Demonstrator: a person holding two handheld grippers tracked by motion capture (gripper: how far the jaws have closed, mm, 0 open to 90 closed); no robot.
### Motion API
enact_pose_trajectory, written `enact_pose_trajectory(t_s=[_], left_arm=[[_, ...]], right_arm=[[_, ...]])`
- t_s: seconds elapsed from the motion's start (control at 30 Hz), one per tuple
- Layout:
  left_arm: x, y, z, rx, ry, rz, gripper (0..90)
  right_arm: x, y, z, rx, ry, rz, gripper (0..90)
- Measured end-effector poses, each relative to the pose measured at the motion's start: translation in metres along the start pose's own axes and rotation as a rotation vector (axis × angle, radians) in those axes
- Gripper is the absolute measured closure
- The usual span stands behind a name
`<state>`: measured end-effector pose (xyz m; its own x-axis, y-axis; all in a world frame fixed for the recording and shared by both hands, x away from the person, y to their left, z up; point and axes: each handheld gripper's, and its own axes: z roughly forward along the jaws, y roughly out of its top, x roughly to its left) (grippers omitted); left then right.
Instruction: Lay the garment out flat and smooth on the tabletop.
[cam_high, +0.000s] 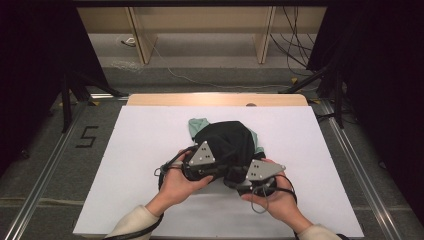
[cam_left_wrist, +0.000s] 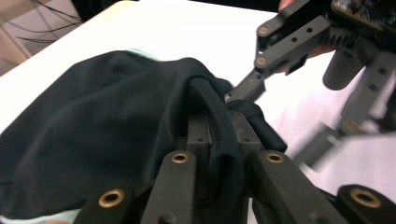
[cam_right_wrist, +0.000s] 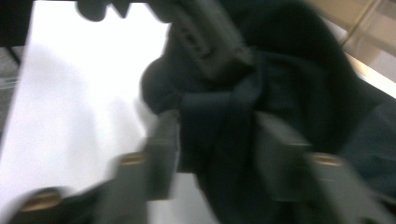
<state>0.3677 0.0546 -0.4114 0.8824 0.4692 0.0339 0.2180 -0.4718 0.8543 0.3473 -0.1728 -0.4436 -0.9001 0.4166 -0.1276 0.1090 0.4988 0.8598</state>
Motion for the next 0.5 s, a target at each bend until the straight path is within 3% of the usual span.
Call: enact_pose_trajectory(t_s=[0.03, 0.13, 0.17, 0.2, 0.23, 0.37, 0.5], left_arm=[[0.005, -0.002, 0.0, -0.016, 0.005, -0.012, 79.3], [0.009, -0.004, 0.0, -0.04, 0.012, -0.022, 75.5], [0.014, -0.006, -0.001, -0.076, 0.038, -0.022, 65.4], [0.014, -0.006, -0.001, -0.076, 0.038, -0.022, 57.4], [0.016, -0.006, -0.002, -0.091, 0.055, -0.018, 57.4], [0.016, -0.013, -0.007, -0.031, 0.078, 0.007, 21.1], [0.012, -0.02, -0.004, 0.022, 0.066, 0.025, 16.6]], right_arm=[[-0.013, 0.006, 0.001, -0.004, 0.013, 0.036, 79.5], [-0.023, 0.01, 0.002, -0.001, 0.009, 0.062, 84.6], [-0.031, 0.013, 0.003, -0.005, -0.009, 0.089, 85.4], [-0.031, 0.013, 0.003, -0.005, -0.009, 0.089, 85.4], [-0.034, 0.014, 0.003, -0.008, -0.02, 0.099, 85.5], [-0.057, 0.021, -0.001, -0.055, -0.093, 0.165, 85.6], [-0.069, 0.022, -0.004, -0.065, -0.144, 0.199, 85.6]])
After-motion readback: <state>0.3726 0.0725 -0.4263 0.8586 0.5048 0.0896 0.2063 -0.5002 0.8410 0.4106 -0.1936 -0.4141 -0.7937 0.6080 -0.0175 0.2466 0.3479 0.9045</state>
